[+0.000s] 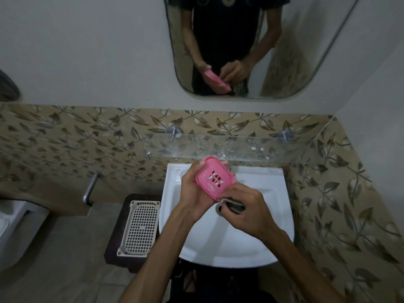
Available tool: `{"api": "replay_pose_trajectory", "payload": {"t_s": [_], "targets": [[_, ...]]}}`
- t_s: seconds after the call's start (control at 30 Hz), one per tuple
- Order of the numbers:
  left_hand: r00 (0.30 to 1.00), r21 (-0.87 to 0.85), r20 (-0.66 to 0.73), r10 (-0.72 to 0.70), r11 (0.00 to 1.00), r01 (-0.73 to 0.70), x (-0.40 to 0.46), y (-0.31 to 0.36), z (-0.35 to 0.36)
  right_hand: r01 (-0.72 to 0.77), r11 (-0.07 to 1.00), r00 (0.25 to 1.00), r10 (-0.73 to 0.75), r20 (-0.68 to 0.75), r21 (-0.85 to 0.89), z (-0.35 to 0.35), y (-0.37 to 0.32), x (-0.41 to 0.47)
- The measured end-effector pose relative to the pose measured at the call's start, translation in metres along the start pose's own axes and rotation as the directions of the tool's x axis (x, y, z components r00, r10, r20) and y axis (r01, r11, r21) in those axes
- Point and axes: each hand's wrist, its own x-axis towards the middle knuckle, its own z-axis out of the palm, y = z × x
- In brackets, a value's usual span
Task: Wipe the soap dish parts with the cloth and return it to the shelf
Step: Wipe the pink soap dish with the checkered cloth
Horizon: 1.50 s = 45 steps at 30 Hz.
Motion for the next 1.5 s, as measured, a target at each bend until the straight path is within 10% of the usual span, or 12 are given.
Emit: {"api": "replay_pose_trajectory", "payload": {"t_s": [0.23, 1.5], "targets": [[0.976, -0.119, 0.033, 0.213, 0.971, -0.208, 0.0, -0.016, 0.007, -0.364, 0.894, 0.87, 0.427, -0.248, 0.263, 0.018, -0.008, -0.002], [0.953, -0.205, -0.023, 0.302, 0.932, -0.3, 0.01, -0.028, 0.0, -0.25, 0.961, 0.891, 0.276, -0.359, 0.118, 0.039, -0.029, 0.007]]}}
